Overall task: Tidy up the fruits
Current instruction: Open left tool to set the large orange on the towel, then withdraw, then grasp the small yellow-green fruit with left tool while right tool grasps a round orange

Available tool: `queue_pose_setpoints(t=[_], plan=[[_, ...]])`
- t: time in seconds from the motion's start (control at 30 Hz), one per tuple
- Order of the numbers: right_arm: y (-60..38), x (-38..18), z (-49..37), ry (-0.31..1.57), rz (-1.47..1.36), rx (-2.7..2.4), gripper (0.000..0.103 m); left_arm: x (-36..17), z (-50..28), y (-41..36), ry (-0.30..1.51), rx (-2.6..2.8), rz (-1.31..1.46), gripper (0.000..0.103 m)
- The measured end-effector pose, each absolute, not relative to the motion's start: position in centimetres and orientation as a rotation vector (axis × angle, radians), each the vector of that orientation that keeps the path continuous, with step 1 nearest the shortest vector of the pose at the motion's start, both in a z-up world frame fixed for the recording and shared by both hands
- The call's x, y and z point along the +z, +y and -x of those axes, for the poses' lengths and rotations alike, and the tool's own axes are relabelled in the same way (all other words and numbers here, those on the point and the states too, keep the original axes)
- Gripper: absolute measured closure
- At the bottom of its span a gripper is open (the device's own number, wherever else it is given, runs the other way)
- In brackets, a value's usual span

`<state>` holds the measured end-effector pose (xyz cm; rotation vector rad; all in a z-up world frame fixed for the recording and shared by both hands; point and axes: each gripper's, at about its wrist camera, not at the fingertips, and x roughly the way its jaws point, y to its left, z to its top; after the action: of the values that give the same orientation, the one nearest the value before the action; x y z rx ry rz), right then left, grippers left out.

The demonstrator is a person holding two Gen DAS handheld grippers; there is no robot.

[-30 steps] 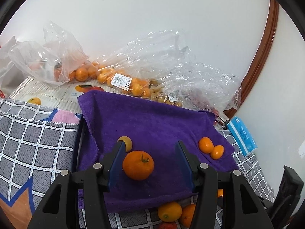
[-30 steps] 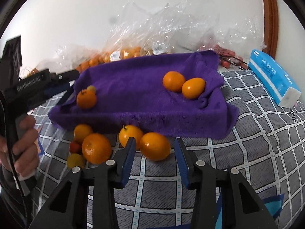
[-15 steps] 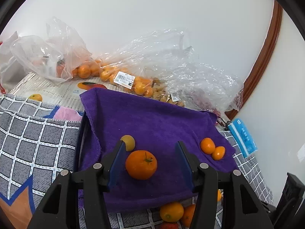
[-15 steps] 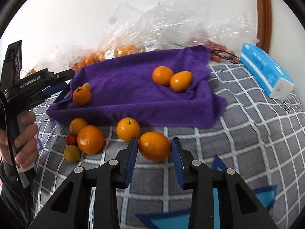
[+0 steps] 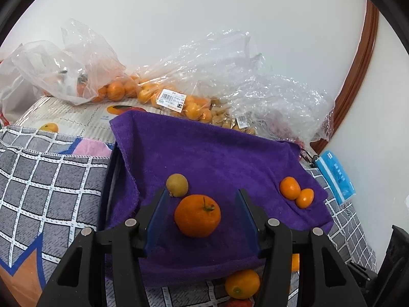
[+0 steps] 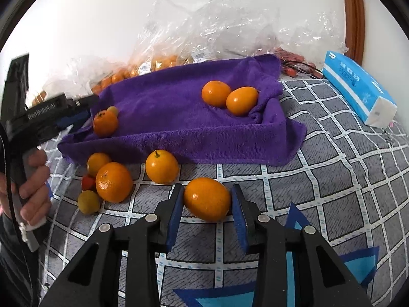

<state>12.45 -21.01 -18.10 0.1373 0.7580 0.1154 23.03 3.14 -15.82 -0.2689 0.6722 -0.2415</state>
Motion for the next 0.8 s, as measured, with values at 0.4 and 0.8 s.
queue_pose_setpoints(t=[0.4,0.8], plan=[[-22.4,-17.5,-11.9,0.709,-0.220,0.100,0.066,-13.5,-21.1,2.3,0.618,-0.233,0.227,0.052],[-22.4,-17.6,-11.7,0.709,-0.220,0.108,0.066,-17.0,-15.2,1.5,0.846,-0.351,0.226,0.052]])
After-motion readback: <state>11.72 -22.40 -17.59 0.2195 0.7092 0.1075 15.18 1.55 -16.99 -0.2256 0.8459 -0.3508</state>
